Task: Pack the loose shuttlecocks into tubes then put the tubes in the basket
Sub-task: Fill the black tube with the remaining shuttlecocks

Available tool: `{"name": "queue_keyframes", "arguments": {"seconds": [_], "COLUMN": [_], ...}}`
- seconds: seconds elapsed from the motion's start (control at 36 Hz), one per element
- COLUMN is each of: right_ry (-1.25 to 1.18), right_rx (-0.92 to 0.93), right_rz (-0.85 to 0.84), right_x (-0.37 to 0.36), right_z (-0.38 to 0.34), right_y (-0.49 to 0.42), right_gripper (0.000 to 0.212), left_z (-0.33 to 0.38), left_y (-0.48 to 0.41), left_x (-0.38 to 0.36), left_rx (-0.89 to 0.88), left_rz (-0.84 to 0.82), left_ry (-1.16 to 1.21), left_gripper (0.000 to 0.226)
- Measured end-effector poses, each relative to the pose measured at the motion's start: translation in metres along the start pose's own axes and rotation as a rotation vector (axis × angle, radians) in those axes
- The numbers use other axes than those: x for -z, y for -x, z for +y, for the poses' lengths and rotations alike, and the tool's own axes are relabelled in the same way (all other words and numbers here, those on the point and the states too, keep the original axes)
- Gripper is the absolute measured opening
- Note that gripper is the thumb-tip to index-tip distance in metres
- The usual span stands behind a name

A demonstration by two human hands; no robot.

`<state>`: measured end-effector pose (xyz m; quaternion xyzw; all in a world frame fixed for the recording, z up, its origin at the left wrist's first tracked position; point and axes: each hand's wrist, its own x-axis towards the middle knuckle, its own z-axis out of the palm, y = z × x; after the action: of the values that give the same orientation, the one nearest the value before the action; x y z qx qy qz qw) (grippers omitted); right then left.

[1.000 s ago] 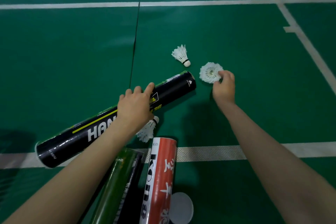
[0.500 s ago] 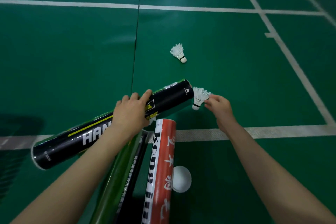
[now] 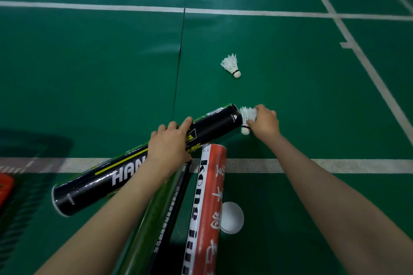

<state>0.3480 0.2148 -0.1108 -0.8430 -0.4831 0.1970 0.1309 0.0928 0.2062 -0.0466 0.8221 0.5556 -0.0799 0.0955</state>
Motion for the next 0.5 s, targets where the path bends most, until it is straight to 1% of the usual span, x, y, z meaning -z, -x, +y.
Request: {"name": "queue_keyframes", "arguments": {"seconds": [0.03,0.08,0.17,0.22,0.28,0.36,0.42,0.5], "right_ry": [-0.005,-0.058,-0.306,-0.501,-0.649,-0.859,-0.883,-0.874], "right_rx": [-0.002,0.048,0.081,0.064,0.085,0.124,0.118,0.111], "right_rz": [0.037,0.147,0.286,0.309,0.266,0.118,0.063,0.024], "right_x": [-0.001,-0.003,-0.001,0.003,0.009,0.021,0.026,0.028], "right_z": [-0.001,-0.001,-0.002,-0.002,-0.003,-0.007,-0.012,-0.02], "right_y": [0.001,0.004,0.013,0.018,0.025,0.036,0.041,0.044], "right_gripper": [0.038,0.029,0.025,0.022,0.025,0.035,0.032,0.026], "left_z": [0.0,0.0,-0.001,-0.001,-0.001,-0.002,-0.002,-0.003], "left_y": [-0.001,-0.002,-0.003,-0.005,-0.007,-0.01,-0.011,-0.012], "left_x": [0.0,-0.001,-0.003,-0.004,-0.004,-0.003,-0.002,0.001], "left_rx": [0.003,0.008,0.01,0.01,0.011,0.006,-0.004,-0.038], "left_rz": [-0.001,0.0,0.002,0.003,0.003,0.009,0.014,0.041], "left_ry": [0.005,0.018,0.019,0.022,0.035,0.056,0.067,0.089], "left_gripper": [0.097,0.096,0.095,0.095,0.094,0.094,0.095,0.096]}}
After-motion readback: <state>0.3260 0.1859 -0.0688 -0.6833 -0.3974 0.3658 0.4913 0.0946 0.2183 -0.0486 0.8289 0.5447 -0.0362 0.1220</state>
